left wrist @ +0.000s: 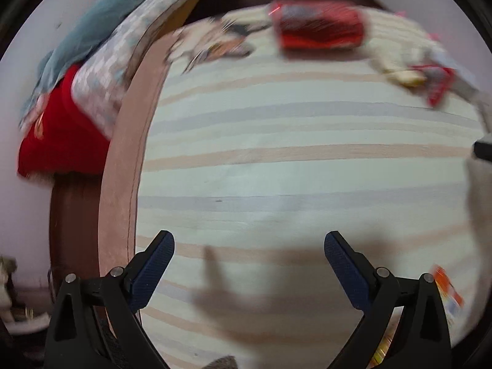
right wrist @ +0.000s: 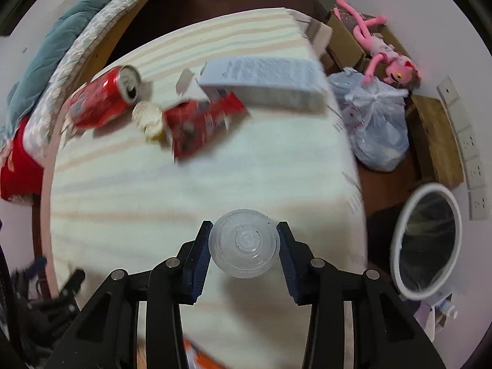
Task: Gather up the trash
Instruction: 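Grasp the clear plastic lid with the right gripper while the left grasps the orange snack bag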
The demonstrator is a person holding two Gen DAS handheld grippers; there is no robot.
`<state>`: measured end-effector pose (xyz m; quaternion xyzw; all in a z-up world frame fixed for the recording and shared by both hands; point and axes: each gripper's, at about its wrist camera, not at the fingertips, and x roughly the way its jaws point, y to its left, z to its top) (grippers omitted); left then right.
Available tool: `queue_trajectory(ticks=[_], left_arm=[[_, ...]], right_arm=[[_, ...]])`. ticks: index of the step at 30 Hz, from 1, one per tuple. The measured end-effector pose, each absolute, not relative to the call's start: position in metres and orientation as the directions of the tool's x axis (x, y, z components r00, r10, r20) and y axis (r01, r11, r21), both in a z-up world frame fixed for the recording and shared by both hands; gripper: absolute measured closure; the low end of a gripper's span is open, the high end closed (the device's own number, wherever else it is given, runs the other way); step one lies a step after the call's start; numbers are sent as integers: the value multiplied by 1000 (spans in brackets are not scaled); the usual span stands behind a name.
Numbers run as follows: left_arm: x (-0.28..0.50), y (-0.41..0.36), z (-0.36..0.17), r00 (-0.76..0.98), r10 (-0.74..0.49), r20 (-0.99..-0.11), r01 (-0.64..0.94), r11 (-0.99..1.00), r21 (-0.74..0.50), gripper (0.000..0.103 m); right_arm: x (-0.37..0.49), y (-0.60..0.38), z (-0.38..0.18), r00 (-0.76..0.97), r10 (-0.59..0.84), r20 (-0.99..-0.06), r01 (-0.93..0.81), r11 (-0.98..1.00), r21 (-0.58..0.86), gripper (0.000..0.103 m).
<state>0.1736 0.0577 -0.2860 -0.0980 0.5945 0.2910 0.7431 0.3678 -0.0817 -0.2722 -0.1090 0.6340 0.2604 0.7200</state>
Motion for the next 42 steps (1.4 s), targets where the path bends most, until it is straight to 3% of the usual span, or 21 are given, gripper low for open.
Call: queue_trajectory(ticks=[3,8,14,21,23,27,35,42], left_arm=[[170,25,-265,217,244,-945,-418,898,136,2],[169,-45,-263,221,-15,-975,-152,987,-49,3],[181,-82,-300,136,-113,-984,-96,987,-126,5],[192,-92,-318,119,-82,-989,-119,988,-96,7],[193,-95,-317,123,-50,-991,-119,991,-64,31],[195,-94,-313,128,12,-992,-135,991,-6,56],[180,-65,-313,152,174,-973,-295,948,124,57],[175,-55,-321,165,126,-978,-343,937,63,52]], right_arm=[[337,-125,-264,34,235,-971,-500,845,187,59],[288,-188,-271,-12,229,-973,-450,868,209,59],[263,-223,-287,-41,234,-971,-392,890,231,59],[256,-229,-286,-32,242,-970,-383,893,236,59],[255,-227,-284,-29,241,-970,-388,892,233,59],[256,-221,-280,-22,242,-970,-402,886,230,59],[245,-190,-280,-19,225,-974,-466,860,208,59],[237,-167,-294,-44,187,-981,-504,844,183,59]])
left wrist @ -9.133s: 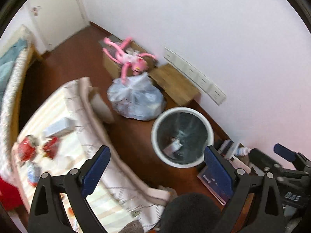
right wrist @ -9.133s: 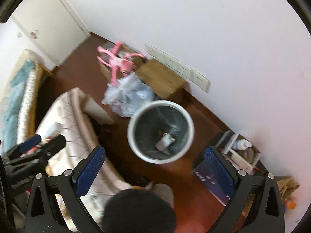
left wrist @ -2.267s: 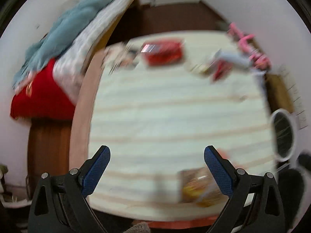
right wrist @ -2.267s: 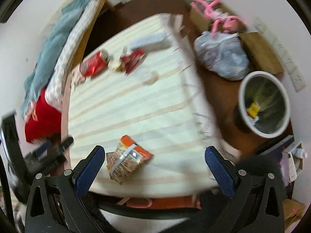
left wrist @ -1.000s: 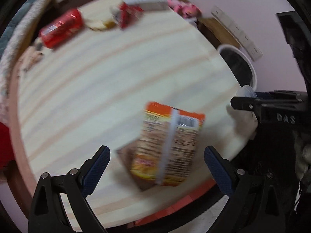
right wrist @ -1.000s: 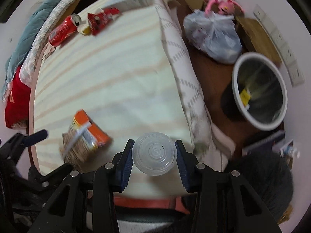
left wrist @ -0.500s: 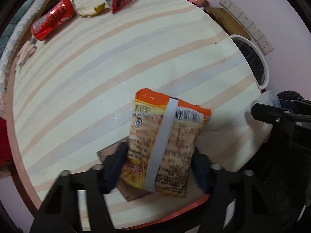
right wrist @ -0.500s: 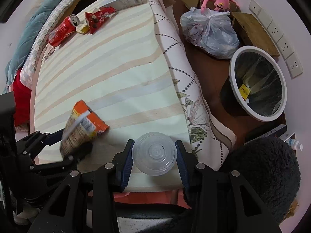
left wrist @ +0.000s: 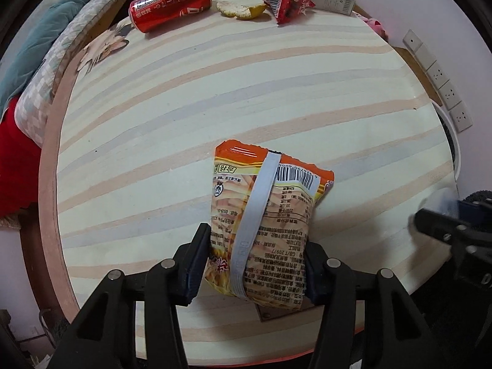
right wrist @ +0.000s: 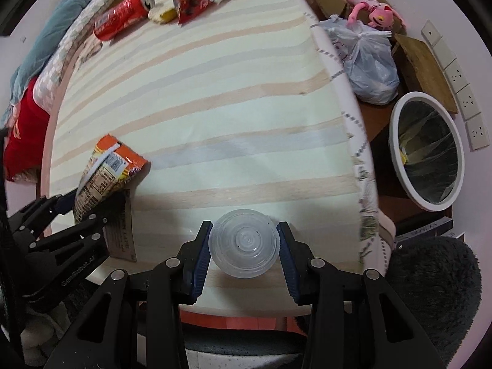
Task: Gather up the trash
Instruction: 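Grasp the clear plastic lid with the right gripper while the left grasps the orange snack bag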
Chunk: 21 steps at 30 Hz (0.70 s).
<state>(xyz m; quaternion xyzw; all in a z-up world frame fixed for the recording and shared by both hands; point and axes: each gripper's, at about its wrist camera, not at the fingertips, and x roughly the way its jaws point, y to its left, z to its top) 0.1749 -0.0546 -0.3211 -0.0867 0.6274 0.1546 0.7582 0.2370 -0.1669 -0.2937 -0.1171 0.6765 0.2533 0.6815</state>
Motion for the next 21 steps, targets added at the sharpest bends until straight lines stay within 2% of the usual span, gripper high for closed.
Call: queue_trajectory(ticks=[6,8,14,21], left_arm=[[169,-48,-315,171,136,-976,-338,938,71,58],[167,-51,-313,177,119,-977,-333,942,54,72],[165,-63,-288,212,152,-965,-327,942,77,75],[178,-73,-215,349,193,-917,-324,943,75,75]], right_arm=[[234,-163,-293,-25,163,-986,-522,839,152,59],[234,-163,-292,-21,161,-987,-526,838,148,59],[233,-168,-270,15,205,-979,-521,837,167,59],[252,-192,-208,112,311,-944,-488,845,220,59]])
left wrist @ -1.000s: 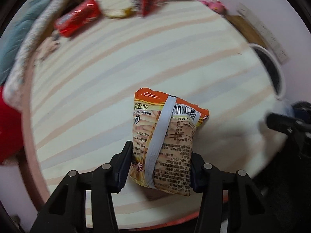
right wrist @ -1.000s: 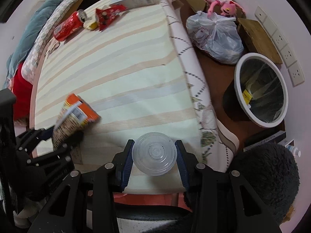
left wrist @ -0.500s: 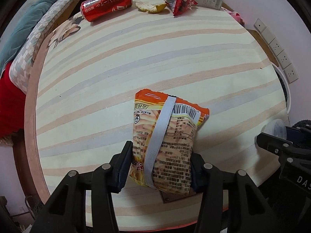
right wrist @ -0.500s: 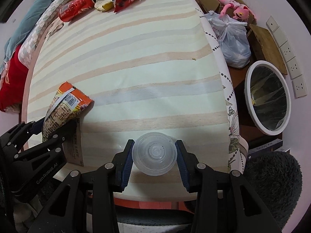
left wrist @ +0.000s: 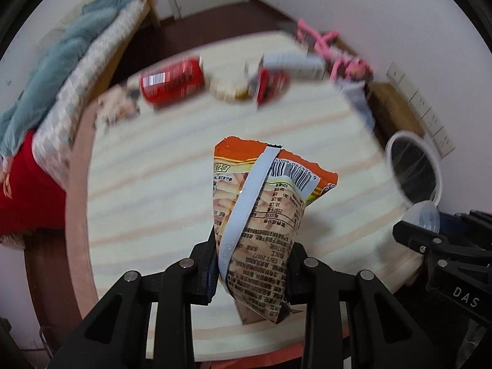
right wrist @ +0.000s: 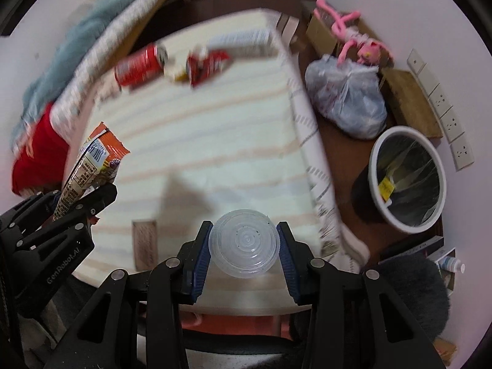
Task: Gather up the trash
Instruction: 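Grasp the clear plastic lid with the right gripper while the left grasps the orange snack bag, then carry the clear lid and orange bag over the white bin and release both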
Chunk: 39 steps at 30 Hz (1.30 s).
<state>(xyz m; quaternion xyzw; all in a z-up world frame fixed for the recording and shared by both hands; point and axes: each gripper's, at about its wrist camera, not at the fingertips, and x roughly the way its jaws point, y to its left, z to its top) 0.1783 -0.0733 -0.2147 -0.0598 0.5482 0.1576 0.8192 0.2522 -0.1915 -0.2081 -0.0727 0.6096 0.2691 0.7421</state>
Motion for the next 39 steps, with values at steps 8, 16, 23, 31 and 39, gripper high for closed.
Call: queue_trajectory(ticks=[8,16,23,31,39], left_arm=[[230,-113,-145,489,181,-853,-232,970,73,75],[307,-184,-120,557,99,-825,-73,995,70,75],[381,-260,-156,505,20,-863,84,994,72,75],[465,-355,-261,283,-40,-958,277,960,41,75],[507,-402,-370,23,-9,-1000,385,923,1,75]], right_arm=[[295,-246,-145,225,398,-889,-411,866,284,59],[349,-342,-117,355,363,-862,-268,922,278,59],[404,-435,-156,364,263,-894,-99,965,243,59],[459,-521,-278,187,172,-967,71,980,188,59],[481,-557,-383,16,208,-978,177,962,208,59]])
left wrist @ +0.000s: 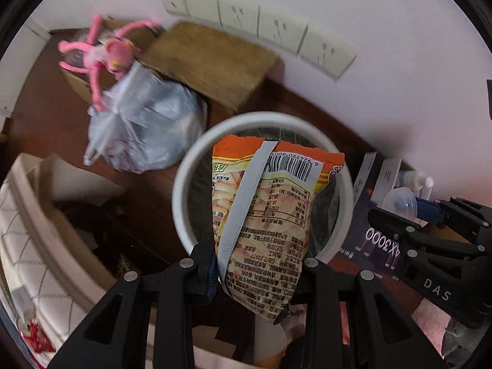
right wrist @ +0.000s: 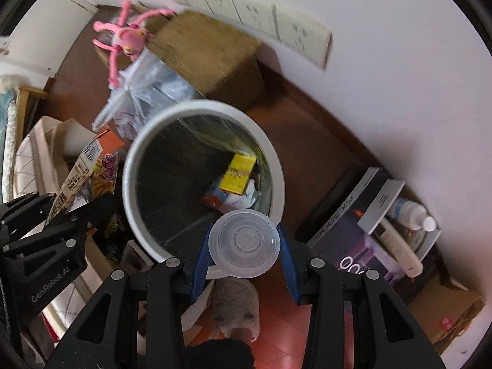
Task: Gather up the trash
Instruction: 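Carry the clear lid and orange bag over the white bin and release both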
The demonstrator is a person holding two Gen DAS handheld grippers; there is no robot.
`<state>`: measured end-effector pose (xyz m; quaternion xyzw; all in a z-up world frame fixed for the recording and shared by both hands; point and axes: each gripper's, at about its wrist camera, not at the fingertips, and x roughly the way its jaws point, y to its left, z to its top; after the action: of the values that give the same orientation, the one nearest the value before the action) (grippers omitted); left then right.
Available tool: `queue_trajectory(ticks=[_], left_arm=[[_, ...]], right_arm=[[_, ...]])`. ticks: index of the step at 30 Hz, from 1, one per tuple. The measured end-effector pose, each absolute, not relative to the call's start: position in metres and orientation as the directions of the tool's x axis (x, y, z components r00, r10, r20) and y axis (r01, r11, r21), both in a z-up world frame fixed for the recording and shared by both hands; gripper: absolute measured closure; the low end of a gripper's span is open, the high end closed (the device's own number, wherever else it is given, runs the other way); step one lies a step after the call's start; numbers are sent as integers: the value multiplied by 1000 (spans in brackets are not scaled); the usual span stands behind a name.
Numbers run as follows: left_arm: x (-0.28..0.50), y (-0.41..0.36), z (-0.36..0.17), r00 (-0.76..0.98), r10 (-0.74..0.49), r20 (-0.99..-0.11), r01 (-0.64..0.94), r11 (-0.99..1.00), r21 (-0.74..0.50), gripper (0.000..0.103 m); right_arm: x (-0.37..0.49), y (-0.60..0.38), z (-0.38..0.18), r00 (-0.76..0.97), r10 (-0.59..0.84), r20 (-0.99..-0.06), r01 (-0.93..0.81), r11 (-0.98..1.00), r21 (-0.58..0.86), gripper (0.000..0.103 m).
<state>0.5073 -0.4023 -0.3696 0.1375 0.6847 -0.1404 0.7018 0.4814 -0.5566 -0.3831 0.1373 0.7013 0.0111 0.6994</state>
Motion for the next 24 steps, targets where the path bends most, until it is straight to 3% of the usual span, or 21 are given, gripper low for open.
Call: queue_trajectory(ticks=[7,8,9,10,11,12,14,20,24], left_arm=[[516,-402,-396,-62,-8,-998,359,933,-30,74],[516,-399,-397,-68,-11,-998,344,939,-34,69],[519,-397,-399,-68,-5,-998,335,942,-28,63],[519,-394,-398,-62,0,-998,329,944,-20,47],[519,-391,-396,-49,1,-999,321,947,-15,31],[518,-387,-395,-38,7,-999,314,949,-5,24],[517,-380,-395,-37,7,-999,293,956,-4,8],[512,-364,-385,-13,28,-1000,269,963,24,6],[506,-358,-372,12,31,-999,260,965,33,6]], right_arm=[[487,-553,-422,-42,250,-967,191,952,238,59],[487,-552,-423,-43,257,-965,192,950,244,59],[487,-551,-425,-45,269,-962,192,947,256,58],[487,-551,-426,-47,272,-961,192,947,258,56],[487,-550,-425,-48,268,-962,195,947,254,44],[487,-550,-424,-43,266,-963,199,947,253,32],[484,-550,-419,-30,255,-967,201,949,244,31],[479,-548,-398,-4,210,-978,194,959,205,0],[474,-543,-382,10,184,-983,177,967,183,0]])
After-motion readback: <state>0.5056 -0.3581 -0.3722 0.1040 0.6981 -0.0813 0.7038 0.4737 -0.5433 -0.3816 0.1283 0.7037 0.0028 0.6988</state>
